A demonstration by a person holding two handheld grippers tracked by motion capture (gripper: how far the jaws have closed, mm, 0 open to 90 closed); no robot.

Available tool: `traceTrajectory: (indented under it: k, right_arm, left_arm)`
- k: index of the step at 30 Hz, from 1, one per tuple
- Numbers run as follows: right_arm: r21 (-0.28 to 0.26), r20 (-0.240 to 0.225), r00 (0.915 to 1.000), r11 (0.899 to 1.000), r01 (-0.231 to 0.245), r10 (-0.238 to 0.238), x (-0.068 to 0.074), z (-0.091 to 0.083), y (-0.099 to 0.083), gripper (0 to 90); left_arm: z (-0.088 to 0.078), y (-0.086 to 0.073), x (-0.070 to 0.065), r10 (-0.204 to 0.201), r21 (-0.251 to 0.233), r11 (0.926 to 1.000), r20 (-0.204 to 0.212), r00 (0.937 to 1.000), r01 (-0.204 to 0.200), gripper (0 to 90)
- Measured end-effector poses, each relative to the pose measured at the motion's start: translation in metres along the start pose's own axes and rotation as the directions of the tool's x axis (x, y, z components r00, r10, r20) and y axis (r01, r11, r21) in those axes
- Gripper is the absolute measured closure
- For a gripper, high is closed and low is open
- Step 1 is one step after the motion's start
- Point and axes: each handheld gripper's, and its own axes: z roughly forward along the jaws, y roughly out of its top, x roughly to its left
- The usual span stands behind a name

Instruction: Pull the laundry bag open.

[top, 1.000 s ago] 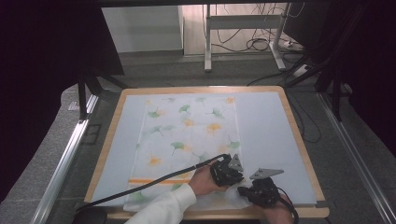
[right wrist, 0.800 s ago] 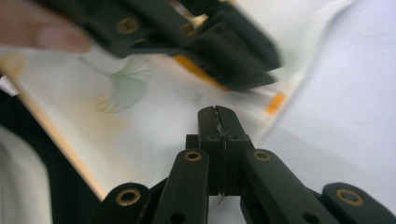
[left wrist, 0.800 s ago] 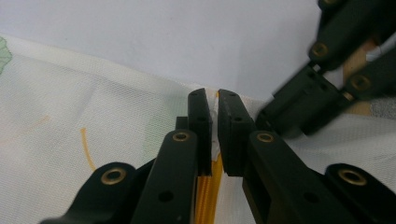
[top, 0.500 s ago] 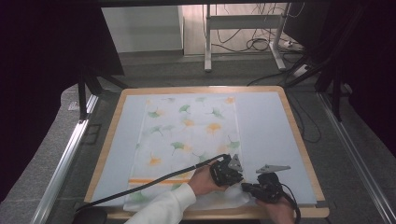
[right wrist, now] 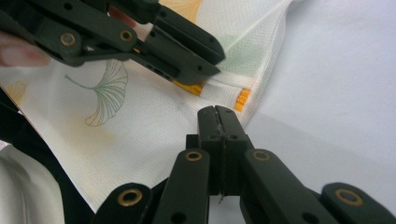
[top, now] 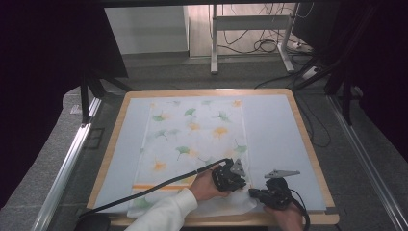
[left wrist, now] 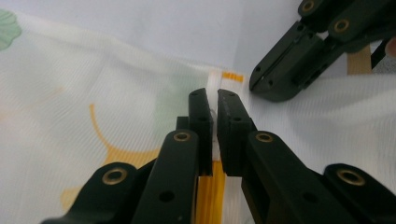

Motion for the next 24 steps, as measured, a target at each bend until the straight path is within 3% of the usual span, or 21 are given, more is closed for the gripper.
traceTrajectory:
  k: [11, 14, 19, 24]
  right_arm:
    - [0.003, 0.005, 0.9999, 1.0, 0.01, -0.01, 0.001, 0.0, 0.001, 89.8]
    - [-0.005, 0.026, 0.9992, 1.0, 0.029, -0.029, 0.003, 0.0, 0.002, 89.7]
    - [-0.032, 0.043, 0.999, 0.999, 0.012, -0.011, 0.003, 0.001, 0.01, 89.6]
    - [-0.021, 0.046, 0.9989, 1.0, -0.007, 0.008, 0.0, 0.005, 0.012, 89.7]
  left_arm:
    - [-0.001, -0.007, -0.003, -0.005, -0.011, 0.9999, 0.01, 0.9999, 0.005, 88.3]
    - [-0.001, -0.007, -0.001, -0.008, -0.018, 0.9998, 0.011, 0.9999, 0.008, 89.0]
    - [-0.001, -0.008, 0.0, -0.017, -0.021, 0.9996, 0.02, 0.9997, 0.017, 89.1]
    - [-0.001, -0.008, -0.001, -0.017, -0.018, 0.9997, 0.014, 0.9998, 0.017, 89.5]
